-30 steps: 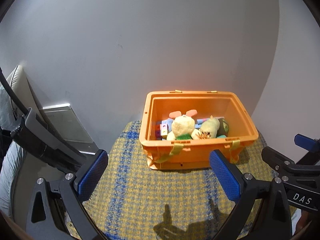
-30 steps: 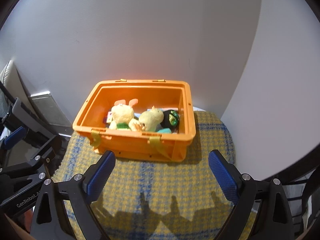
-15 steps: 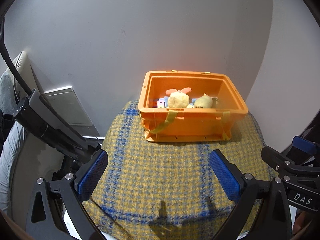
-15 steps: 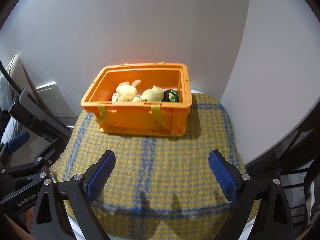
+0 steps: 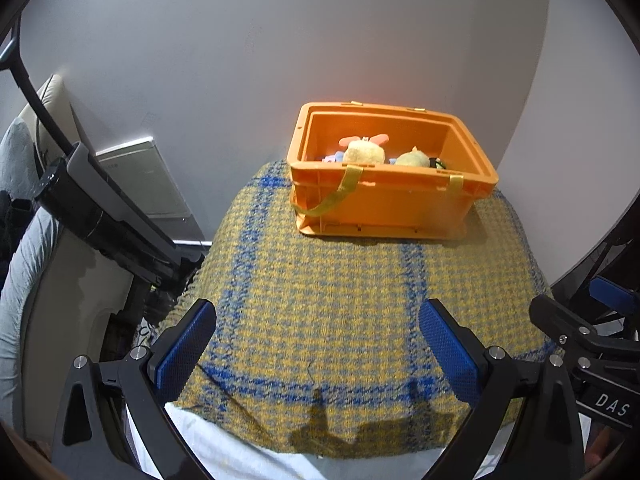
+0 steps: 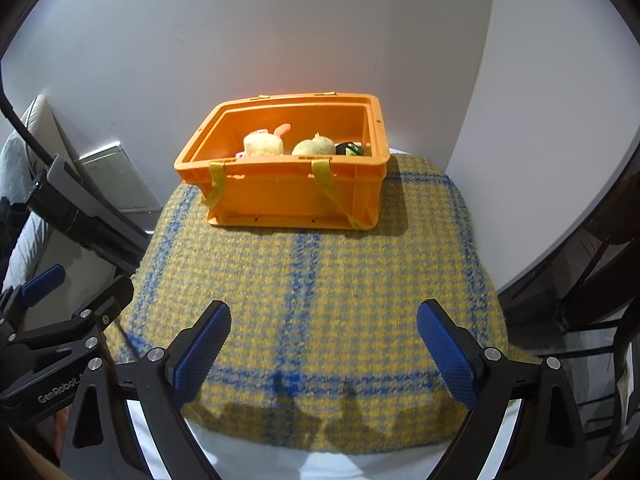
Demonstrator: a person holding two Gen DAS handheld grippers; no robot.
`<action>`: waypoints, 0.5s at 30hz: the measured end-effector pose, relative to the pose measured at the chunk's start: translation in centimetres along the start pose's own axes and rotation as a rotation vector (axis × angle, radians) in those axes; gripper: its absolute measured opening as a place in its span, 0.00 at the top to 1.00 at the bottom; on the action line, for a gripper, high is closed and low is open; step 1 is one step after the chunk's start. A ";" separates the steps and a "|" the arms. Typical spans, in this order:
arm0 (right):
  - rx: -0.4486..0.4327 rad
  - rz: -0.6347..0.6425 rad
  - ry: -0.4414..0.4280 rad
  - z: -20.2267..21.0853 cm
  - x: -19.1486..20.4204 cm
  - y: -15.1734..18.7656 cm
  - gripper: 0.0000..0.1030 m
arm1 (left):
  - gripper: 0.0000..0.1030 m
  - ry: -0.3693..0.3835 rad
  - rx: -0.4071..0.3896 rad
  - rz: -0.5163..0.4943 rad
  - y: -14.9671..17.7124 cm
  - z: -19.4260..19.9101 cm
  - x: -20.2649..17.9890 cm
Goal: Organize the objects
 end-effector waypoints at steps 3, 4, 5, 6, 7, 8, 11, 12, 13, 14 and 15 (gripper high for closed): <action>0.007 0.004 -0.001 0.2 0.1 0.7 0.08 | 0.00 0.001 0.018 0.004 0.8 -0.1 0.2; 0.009 0.006 -0.001 0.2 0.1 0.9 0.08 | 0.00 -0.001 0.020 0.005 1.0 0.0 0.3; 0.011 0.006 -0.002 0.3 0.1 1.2 0.08 | 0.00 -0.004 0.022 0.005 1.2 0.0 0.3; 0.013 0.006 -0.003 0.3 0.1 1.3 0.08 | 0.00 -0.007 0.025 0.006 1.5 0.1 0.3; 0.015 0.004 -0.003 0.4 0.0 1.5 0.08 | 0.00 -0.011 0.028 0.008 1.7 0.1 0.4; 0.016 -0.001 -0.002 0.5 -0.1 1.7 0.08 | 0.00 -0.015 0.031 0.012 1.8 0.1 0.5; 0.021 -0.023 -0.001 0.6 -0.7 2.0 0.08 | 0.00 -0.023 0.037 0.025 2.2 0.1 1.0; 0.024 -0.027 0.004 0.6 -0.9 2.0 0.08 | 0.00 -0.026 0.039 0.028 2.3 0.1 1.0; 0.027 -0.029 0.008 0.5 -0.9 2.1 0.08 | 0.00 -0.029 0.040 0.029 2.4 0.1 1.0; 0.029 -0.030 0.010 0.5 -1.0 2.1 0.08 | 0.00 -0.029 0.041 0.027 2.5 0.1 0.9; 0.032 -0.028 0.012 0.5 -1.0 2.1 0.08 | 0.00 -0.027 0.044 0.026 2.5 0.1 0.8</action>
Point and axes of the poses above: each gripper's, at about its wrist camera, not at the fingertips, and z roughly against the way its jaws point, x to its left, y to its underside, the point moved 2 cm from there along -z, roughly the way its jaws point, and after that the axes turned 14 degrees about x, right-handed, at the moved point
